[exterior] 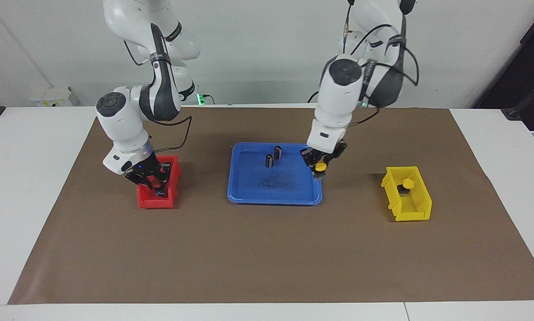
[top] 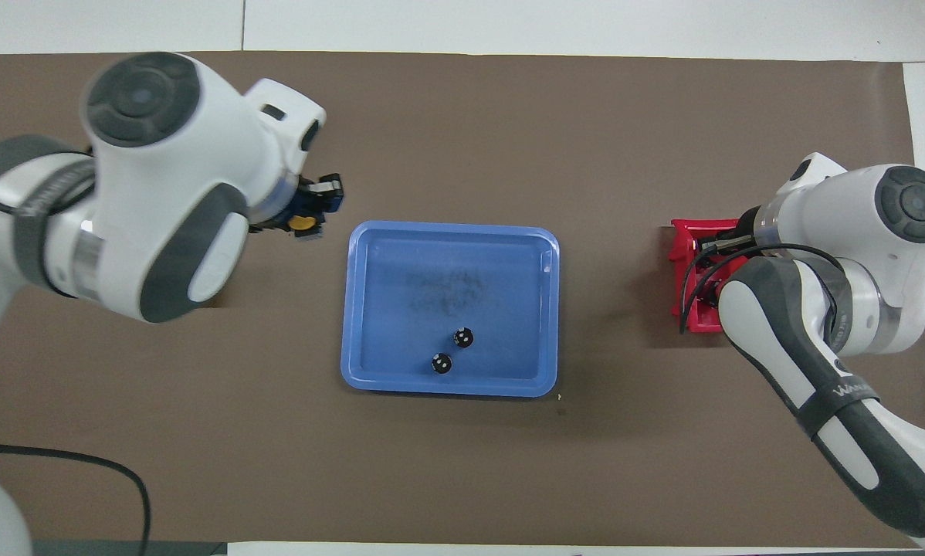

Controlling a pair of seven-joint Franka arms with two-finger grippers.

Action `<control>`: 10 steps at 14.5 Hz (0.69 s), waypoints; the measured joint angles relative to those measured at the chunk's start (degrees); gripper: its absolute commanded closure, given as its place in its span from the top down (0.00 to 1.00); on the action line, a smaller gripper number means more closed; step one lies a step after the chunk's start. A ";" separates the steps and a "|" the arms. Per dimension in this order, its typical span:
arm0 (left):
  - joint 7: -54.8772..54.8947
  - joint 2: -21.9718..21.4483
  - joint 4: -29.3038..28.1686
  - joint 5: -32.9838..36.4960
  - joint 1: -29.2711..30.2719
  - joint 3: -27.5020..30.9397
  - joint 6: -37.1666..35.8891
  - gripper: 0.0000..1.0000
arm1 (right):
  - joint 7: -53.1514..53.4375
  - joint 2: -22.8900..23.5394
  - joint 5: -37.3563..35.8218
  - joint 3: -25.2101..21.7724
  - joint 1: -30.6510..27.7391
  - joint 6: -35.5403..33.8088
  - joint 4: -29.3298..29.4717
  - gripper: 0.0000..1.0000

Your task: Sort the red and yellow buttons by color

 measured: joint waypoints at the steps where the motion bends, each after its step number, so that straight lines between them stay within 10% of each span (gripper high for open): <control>1: 7.59 -0.13 -0.03 -2.14 5.02 0.15 -0.03 0.01 | 0.00 0.09 0.00 0.00 -0.02 -0.30 0.07 0.85; 5: 29.42 0.97 -2.10 -9.28 20.36 0.29 4.27 0.01 | -0.01 -0.44 0.00 -0.22 -0.09 -9.55 5.71 0.99; 10: 33.53 4.19 -5.80 -9.42 21.74 -0.35 12.16 0.01 | 0.15 -3.61 0.00 -0.52 -0.34 -27.49 18.39 1.00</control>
